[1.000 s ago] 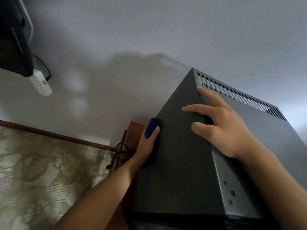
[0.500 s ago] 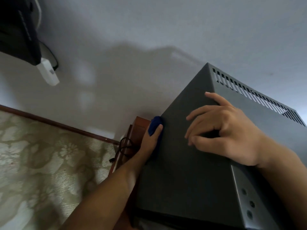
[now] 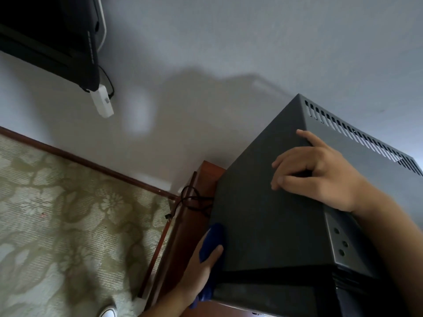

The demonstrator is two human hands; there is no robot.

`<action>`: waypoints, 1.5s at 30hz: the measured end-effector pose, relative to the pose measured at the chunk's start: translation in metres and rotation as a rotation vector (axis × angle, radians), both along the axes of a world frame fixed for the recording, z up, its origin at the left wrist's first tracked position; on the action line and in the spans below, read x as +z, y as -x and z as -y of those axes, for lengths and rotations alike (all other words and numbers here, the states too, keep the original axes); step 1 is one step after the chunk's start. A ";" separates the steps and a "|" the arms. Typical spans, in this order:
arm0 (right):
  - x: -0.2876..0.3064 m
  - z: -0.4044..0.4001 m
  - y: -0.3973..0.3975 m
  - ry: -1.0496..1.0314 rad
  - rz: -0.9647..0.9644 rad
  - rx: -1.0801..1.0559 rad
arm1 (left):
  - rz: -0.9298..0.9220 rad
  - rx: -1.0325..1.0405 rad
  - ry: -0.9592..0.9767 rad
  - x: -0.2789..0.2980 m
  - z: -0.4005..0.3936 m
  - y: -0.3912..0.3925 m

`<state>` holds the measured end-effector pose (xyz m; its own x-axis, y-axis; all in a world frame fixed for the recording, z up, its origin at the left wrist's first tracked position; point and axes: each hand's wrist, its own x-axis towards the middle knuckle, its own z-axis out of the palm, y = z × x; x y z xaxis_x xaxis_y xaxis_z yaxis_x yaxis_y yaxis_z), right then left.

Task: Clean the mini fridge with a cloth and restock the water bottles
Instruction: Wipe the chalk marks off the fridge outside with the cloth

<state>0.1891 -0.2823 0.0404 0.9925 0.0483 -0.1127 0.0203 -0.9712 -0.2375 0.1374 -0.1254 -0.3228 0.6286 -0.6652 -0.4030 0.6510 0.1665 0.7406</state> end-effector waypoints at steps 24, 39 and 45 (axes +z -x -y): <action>-0.006 0.010 -0.006 -0.039 0.067 -0.014 | 0.091 0.145 -0.173 -0.018 0.131 -0.133; 0.000 -0.013 -0.001 -0.098 0.071 -0.239 | 0.341 0.312 0.076 0.178 0.030 0.003; 0.008 -0.014 -0.001 -0.879 0.698 -0.712 | 0.642 0.321 0.085 0.274 0.031 0.006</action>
<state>0.1902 -0.2681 0.0484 0.6677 -0.7086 0.2283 -0.0523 -0.3505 -0.9351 0.1312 -0.1564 -0.0489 0.8937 -0.4207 0.1562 0.0010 0.3500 0.9368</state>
